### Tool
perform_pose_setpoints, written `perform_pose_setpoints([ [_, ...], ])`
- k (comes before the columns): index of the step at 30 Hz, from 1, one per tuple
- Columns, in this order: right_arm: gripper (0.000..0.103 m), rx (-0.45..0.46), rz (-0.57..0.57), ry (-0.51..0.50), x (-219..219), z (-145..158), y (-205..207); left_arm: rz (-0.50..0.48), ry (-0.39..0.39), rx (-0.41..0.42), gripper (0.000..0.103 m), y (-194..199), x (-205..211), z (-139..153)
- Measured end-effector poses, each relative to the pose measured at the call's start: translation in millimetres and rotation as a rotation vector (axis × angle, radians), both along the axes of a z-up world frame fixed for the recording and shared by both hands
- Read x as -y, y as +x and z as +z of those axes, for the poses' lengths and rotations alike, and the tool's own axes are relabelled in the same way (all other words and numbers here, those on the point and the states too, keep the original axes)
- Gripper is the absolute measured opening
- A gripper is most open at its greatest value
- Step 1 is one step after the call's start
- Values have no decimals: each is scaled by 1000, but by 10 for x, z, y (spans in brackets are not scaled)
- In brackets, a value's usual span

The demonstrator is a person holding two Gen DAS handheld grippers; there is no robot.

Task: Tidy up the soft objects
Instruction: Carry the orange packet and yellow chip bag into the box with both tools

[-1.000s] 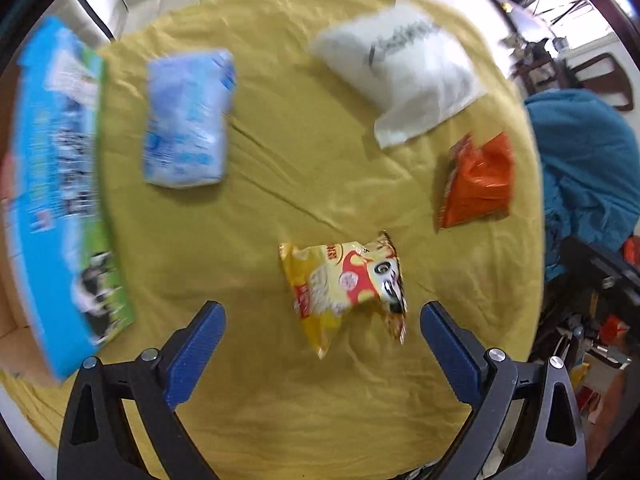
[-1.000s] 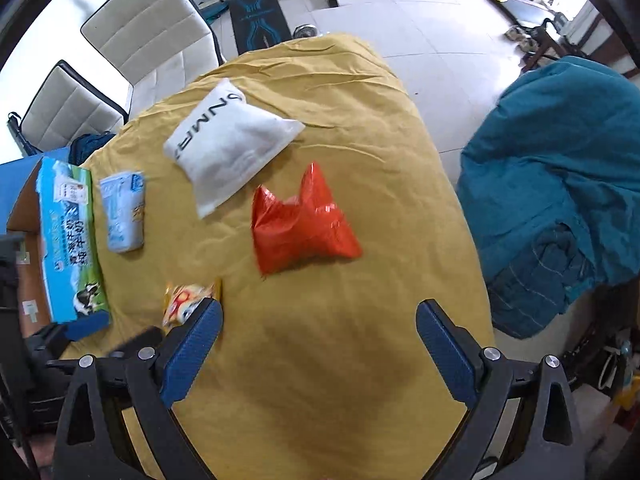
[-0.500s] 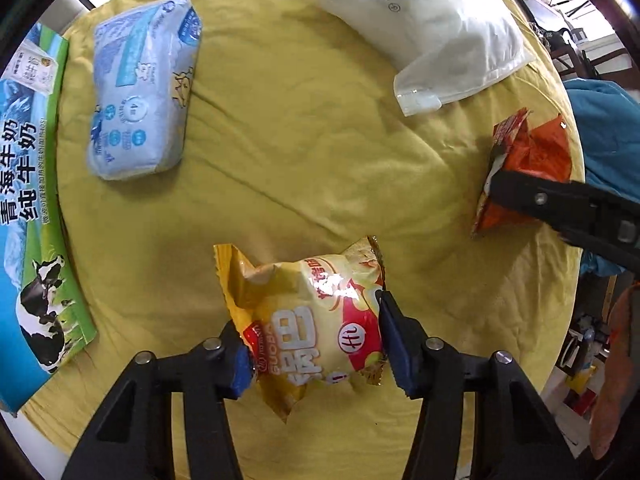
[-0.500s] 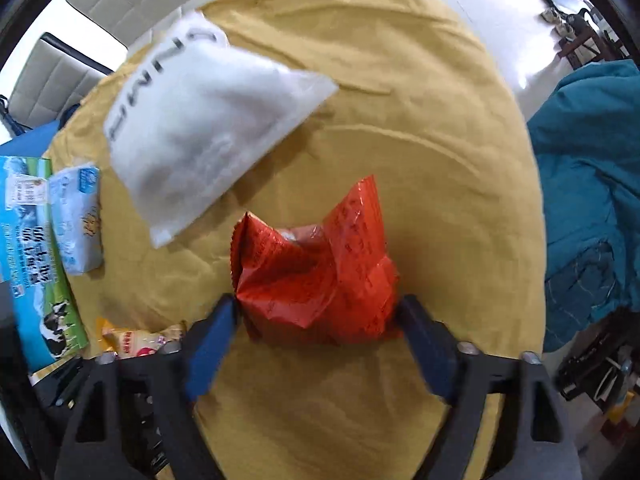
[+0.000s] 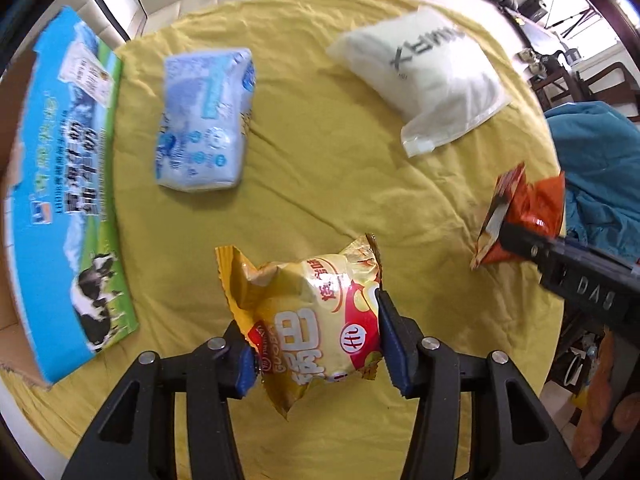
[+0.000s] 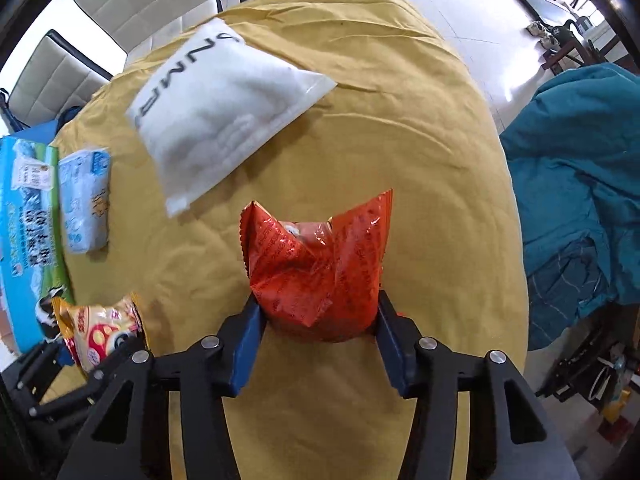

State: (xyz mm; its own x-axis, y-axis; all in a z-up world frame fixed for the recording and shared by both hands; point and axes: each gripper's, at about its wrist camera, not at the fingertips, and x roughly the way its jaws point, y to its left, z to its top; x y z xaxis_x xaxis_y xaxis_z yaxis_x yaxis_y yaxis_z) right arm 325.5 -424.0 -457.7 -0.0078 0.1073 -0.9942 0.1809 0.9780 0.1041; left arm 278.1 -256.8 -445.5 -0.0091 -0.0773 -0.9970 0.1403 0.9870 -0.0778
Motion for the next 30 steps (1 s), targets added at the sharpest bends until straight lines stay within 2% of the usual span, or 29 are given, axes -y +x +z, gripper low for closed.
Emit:
perform_pose_setpoints([
  [9,54,68,4,33,-275,478,-437,-4,-41,105,48,-276,-201,524],
  [15,54,125,28,64,-464,937,-649,6,-88,176,48,-233,-534,1005],
  [18,54,161,41,81,-685,1189,-716,4,-109,220,48,-253,-751,1233],
  [22,54,196,70,105,-1099,1442,-739,0,-94,272,48,-297,-996,1488],
  [30,54,215,171,184,-2122,1684,-725,80,-111,294,48,-336,-1914,1749],
])
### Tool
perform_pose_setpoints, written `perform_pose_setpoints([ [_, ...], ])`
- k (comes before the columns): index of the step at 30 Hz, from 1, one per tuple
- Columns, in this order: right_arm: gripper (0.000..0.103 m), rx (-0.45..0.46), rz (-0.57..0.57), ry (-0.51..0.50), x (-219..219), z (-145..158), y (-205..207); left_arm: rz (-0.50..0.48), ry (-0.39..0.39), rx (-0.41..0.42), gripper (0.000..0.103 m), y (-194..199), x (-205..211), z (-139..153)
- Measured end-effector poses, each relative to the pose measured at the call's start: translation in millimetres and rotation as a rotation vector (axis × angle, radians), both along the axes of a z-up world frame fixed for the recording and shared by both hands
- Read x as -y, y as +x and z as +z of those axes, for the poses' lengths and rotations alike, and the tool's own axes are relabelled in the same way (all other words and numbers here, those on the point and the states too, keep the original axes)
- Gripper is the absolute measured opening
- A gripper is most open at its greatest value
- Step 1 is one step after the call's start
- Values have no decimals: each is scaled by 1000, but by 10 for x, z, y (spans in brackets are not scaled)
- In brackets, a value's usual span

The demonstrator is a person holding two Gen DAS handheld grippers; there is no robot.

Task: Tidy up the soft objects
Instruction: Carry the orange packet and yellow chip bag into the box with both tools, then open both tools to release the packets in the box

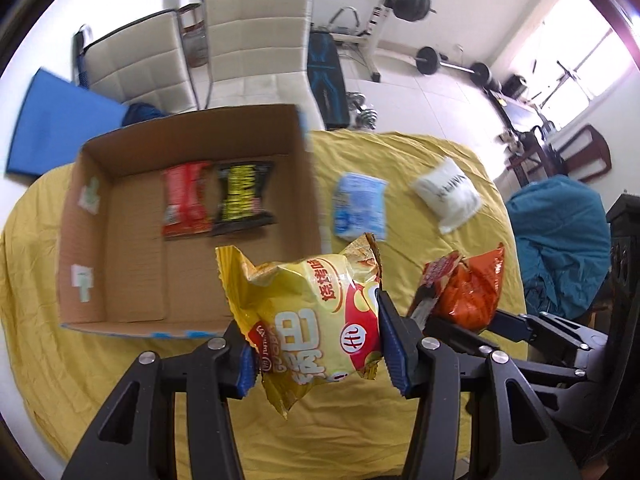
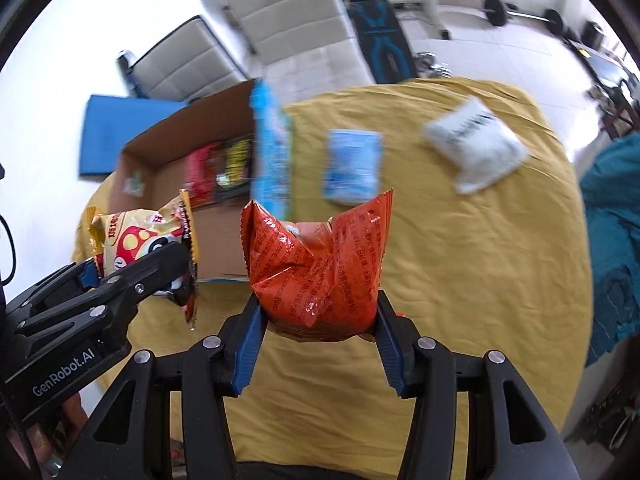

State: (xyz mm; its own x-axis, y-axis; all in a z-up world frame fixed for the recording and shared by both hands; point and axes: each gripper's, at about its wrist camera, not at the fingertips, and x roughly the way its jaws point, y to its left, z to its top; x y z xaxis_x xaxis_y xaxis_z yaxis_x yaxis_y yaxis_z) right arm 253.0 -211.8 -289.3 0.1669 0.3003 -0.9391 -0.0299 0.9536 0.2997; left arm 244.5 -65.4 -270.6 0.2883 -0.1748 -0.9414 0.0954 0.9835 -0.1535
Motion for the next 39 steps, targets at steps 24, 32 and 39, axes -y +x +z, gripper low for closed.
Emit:
perform_pose_setpoints([
  [24,53,-223,97,-142,-1992,-1214,1094,170,-20,-258,48,1212,-2155,-1273],
  [32,54,-304,105,-211,-2089,-1689,1159,220,-53,-309,48,1612,-2353,-1634],
  [39,56,-314,110,-222,-2139,-1766,1229,233,-84,-327,50,1787,-2385,-1746],
])
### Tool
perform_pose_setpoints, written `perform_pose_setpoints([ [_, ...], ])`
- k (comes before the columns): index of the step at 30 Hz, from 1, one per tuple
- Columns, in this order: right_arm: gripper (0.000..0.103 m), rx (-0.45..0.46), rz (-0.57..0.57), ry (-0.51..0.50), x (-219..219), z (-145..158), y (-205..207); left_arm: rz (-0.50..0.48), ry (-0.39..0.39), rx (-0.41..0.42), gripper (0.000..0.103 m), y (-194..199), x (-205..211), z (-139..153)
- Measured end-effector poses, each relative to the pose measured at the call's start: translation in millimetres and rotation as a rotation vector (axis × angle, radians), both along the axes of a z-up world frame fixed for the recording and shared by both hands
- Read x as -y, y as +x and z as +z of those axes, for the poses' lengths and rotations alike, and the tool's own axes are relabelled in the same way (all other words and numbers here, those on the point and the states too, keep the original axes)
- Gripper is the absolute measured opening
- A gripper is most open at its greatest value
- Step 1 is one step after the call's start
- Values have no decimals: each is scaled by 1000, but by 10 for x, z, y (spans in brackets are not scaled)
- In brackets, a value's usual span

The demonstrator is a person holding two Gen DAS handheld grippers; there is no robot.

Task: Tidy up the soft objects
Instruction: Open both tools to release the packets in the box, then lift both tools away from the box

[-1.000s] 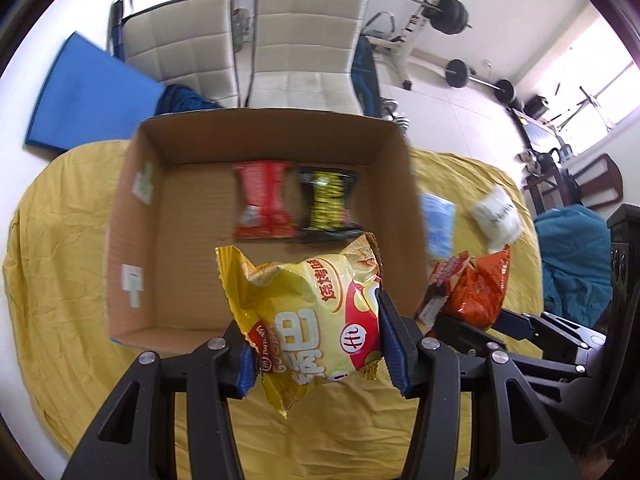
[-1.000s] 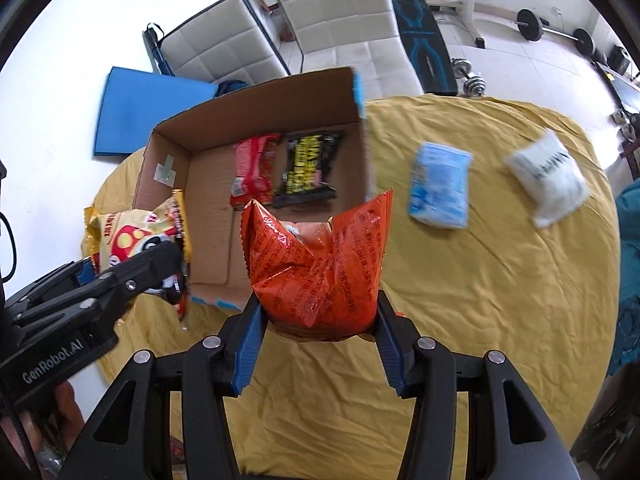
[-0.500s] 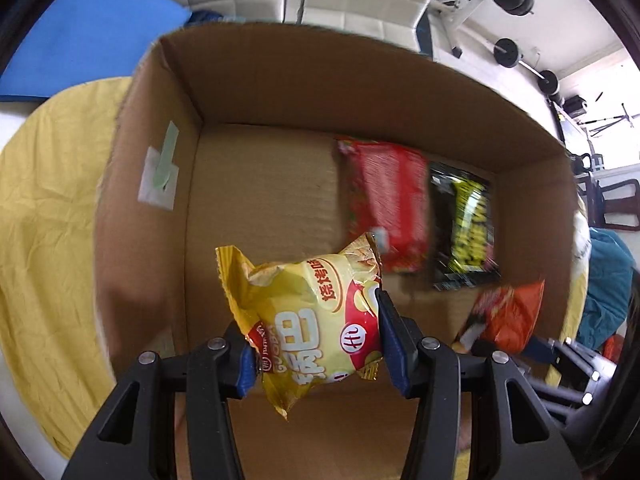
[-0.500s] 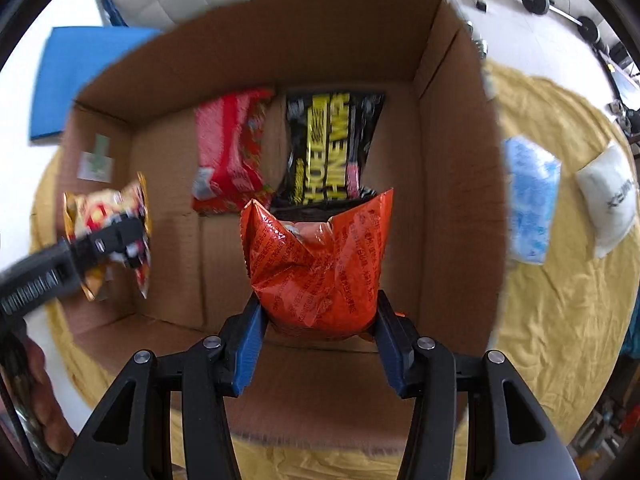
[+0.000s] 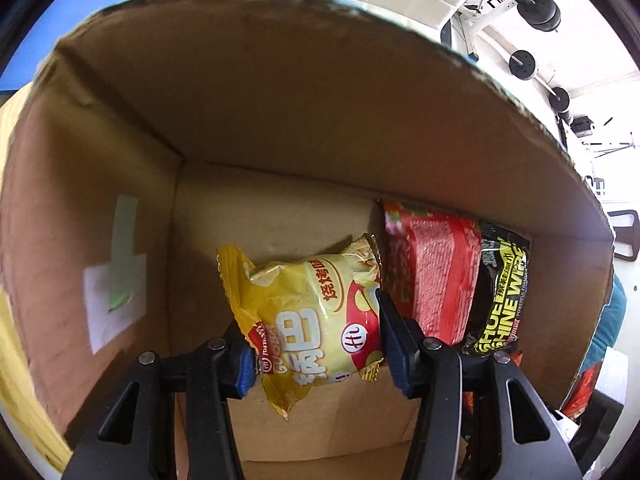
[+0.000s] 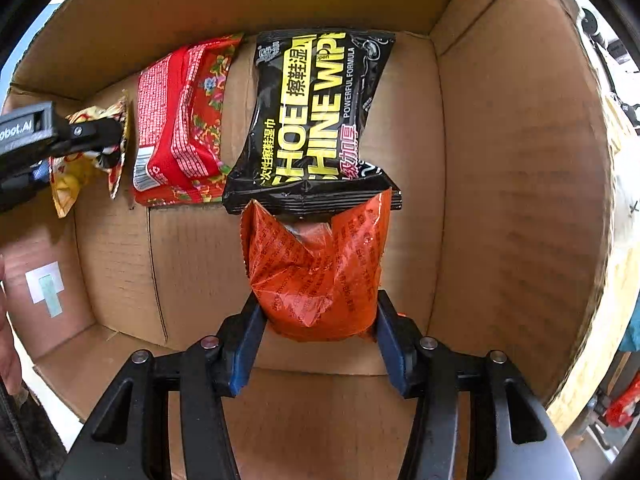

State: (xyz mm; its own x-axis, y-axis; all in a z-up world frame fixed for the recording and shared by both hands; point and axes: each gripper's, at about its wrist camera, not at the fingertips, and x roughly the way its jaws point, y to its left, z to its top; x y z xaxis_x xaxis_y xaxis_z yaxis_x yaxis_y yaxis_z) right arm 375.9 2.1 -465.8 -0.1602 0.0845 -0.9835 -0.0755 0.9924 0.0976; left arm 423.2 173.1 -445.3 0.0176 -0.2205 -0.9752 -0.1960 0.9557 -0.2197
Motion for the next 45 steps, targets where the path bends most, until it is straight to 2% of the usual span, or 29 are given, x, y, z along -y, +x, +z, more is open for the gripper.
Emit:
perform_pose_setpoints([
  [7,60,-7,-35,8,3,-8,71,-7,10,-33,52,58,8,22],
  [9,61,-8,-33,9,2,-8,65,-4,13,-35,59,17,8,72],
  [10,64,-8,-40,7,36,6,71,-2,14,-33,60,22,10,90],
  [15,75,3,-57,32,35,121,-16,-12,50,-3,60,-70,44,287],
  [23,81,66,-43,28,-34,463,2,-49,113,81,61,-272,56,602],
  [25,81,76,-37,35,-55,541,-11,-56,118,95,66,-341,24,658],
  [26,81,82,-33,36,-64,585,-24,-56,118,105,75,-387,11,706],
  [27,85,90,-31,38,-71,635,-42,-55,118,111,77,-435,-6,739],
  [28,89,101,-28,40,-78,673,-57,-50,116,121,77,-491,-9,777],
  [30,91,123,-17,39,-96,763,-94,-35,113,143,79,-589,-15,801],
  [31,93,137,-9,31,-115,828,-114,-32,113,153,82,-657,-12,832],
  [32,95,146,-4,21,-117,860,-136,-34,113,159,92,-642,-46,834],
  [33,99,158,-1,14,-125,888,-161,-37,117,165,94,-685,-36,853],
  [37,100,204,2,12,-39,1061,-308,-49,140,212,100,-920,23,1013],
  [40,100,233,3,17,25,1169,-408,-40,153,245,101,-1046,36,1116],
  [45,103,294,5,16,98,1384,-633,-57,130,282,101,-1320,127,1298],
])
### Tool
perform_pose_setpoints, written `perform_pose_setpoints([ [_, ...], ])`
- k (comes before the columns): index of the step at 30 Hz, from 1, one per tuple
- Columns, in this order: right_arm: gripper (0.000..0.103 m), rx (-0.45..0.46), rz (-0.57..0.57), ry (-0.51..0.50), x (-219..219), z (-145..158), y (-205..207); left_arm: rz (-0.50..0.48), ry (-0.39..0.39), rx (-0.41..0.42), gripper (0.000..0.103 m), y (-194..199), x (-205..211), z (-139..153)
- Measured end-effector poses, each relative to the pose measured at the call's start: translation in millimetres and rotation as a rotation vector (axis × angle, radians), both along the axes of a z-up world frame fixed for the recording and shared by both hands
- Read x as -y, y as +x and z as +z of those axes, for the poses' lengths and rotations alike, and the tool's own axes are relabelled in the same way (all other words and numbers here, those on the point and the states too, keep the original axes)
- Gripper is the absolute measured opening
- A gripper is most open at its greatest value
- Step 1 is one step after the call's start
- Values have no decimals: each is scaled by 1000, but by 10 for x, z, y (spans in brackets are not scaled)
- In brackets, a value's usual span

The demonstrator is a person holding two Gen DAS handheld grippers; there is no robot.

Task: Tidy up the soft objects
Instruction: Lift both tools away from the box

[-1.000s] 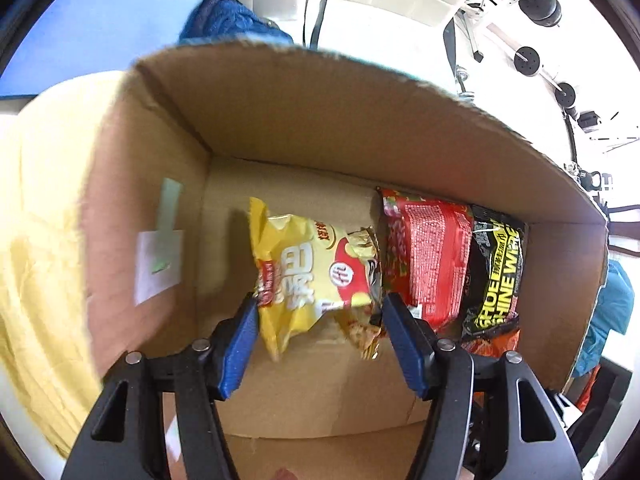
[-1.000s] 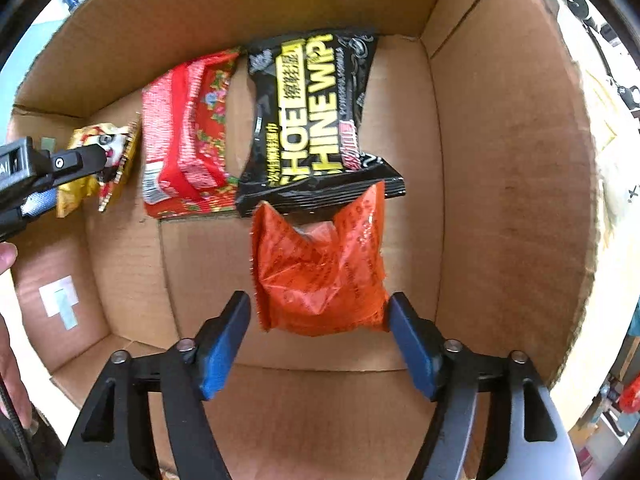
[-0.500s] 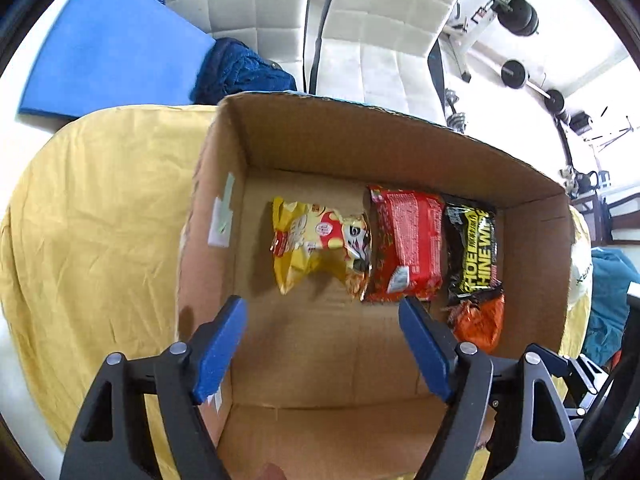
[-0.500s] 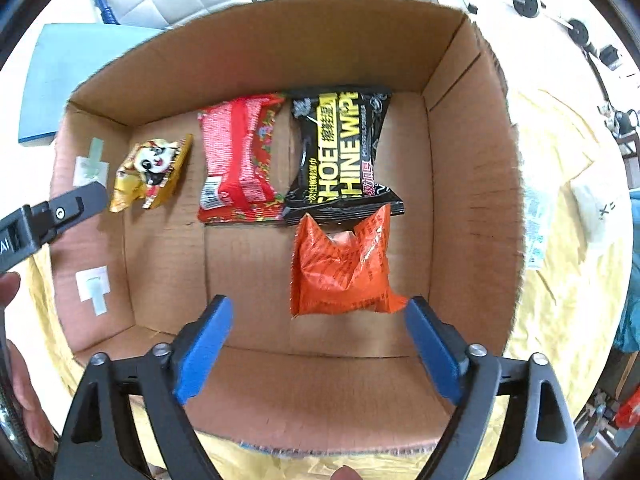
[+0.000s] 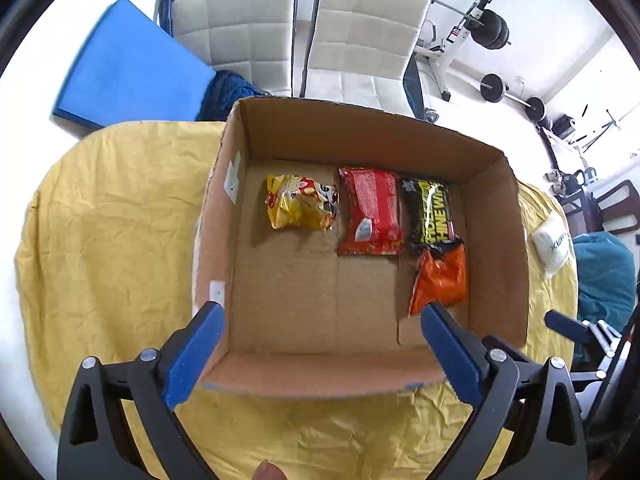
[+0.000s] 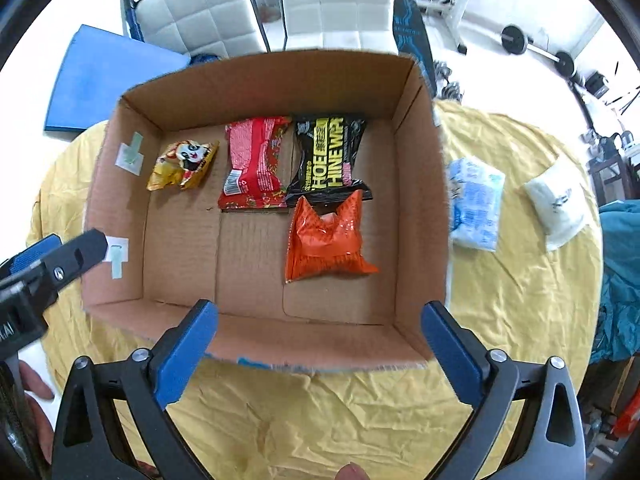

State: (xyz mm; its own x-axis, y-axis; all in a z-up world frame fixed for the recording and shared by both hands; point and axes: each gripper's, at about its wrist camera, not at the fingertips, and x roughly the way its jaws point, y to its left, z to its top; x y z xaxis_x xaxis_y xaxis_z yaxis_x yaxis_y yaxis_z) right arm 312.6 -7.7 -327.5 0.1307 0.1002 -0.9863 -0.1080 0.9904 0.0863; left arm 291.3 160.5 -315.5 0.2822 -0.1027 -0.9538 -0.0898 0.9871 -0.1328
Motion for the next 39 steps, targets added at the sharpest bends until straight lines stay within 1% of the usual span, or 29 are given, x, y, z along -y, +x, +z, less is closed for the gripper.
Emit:
perform_pose_setpoints([
  [3,103,19,-1,18,31,135,-150,-14,35,37,101,-219,82,168],
  [7,103,62,-18,51,143,431,-375,-29,82,88,101,-449,193,398],
  [11,103,94,-31,78,247,663,-577,-47,118,144,101,-661,296,659],
  [17,103,166,-45,70,418,1040,-898,-64,126,184,101,-869,411,994],
  [19,103,196,-56,62,487,1186,-1011,-62,142,205,101,-947,450,1116],
  [25,103,229,-75,86,659,1442,-1206,-45,142,255,101,-1166,518,1408],
  [28,103,237,-72,101,718,1550,-1271,-39,123,267,101,-1239,533,1499],
  [32,103,248,-67,122,774,1649,-1304,-27,135,282,101,-1299,583,1568],
  [36,103,255,-71,140,860,1683,-1291,-24,131,273,101,-1294,658,1546],
  [39,103,258,-85,134,998,1664,-1254,-39,132,261,101,-1248,783,1503],
])
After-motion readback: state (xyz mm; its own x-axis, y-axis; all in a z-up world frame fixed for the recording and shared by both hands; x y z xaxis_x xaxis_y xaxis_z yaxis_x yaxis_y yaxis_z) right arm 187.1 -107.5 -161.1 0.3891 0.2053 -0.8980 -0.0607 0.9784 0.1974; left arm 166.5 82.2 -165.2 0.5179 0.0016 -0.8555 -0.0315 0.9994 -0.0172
